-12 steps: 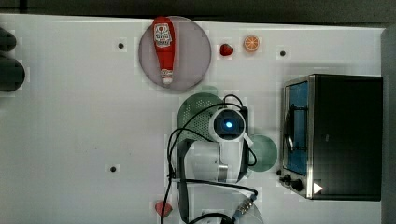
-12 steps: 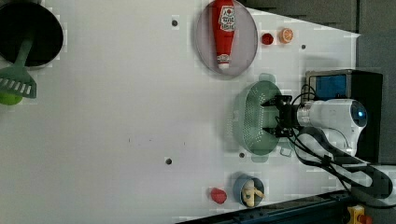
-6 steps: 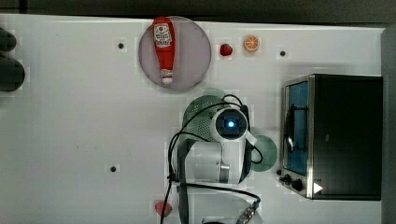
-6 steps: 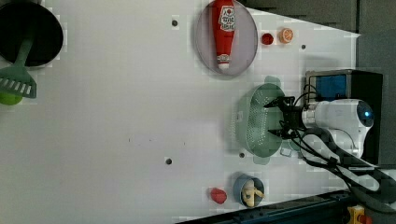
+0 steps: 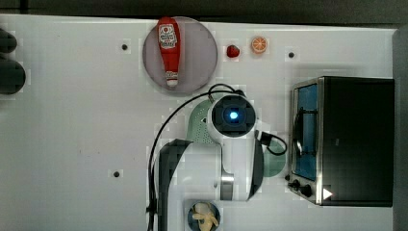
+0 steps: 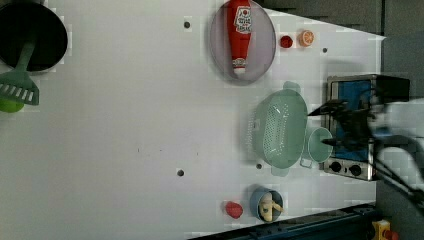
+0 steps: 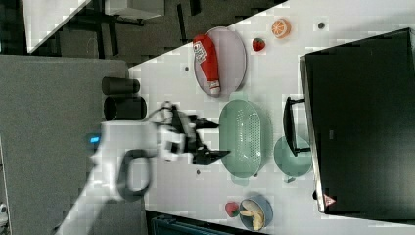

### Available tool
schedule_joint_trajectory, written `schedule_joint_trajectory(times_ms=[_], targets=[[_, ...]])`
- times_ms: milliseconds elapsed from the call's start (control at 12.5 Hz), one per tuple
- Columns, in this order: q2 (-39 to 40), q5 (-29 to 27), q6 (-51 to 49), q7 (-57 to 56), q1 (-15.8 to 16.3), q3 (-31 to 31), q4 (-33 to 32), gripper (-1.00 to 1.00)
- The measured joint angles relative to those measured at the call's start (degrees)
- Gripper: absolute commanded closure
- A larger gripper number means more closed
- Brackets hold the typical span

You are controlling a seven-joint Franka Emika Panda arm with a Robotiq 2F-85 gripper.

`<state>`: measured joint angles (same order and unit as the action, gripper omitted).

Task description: Drag strainer left to right.

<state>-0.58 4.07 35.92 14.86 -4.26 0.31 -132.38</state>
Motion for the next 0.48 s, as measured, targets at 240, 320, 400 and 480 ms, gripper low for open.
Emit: schedule_joint_trajectory(times_ms=[240, 320, 400, 480], targets=[[-7.57, -1.11, -14.80, -3.43, -0.34, 0.13, 9.40, -1.00], [-9.69, -4.09, -19.63, -3.63, -0.26, 0.10, 11.86, -1.00], [-11.83, -5.15, -25.14, -4.44, -0.27, 0.17, 14.21, -1.00], [-13.94, -4.36, -28.58, -6.20, -0.52, 0.41, 15.78, -1.00]])
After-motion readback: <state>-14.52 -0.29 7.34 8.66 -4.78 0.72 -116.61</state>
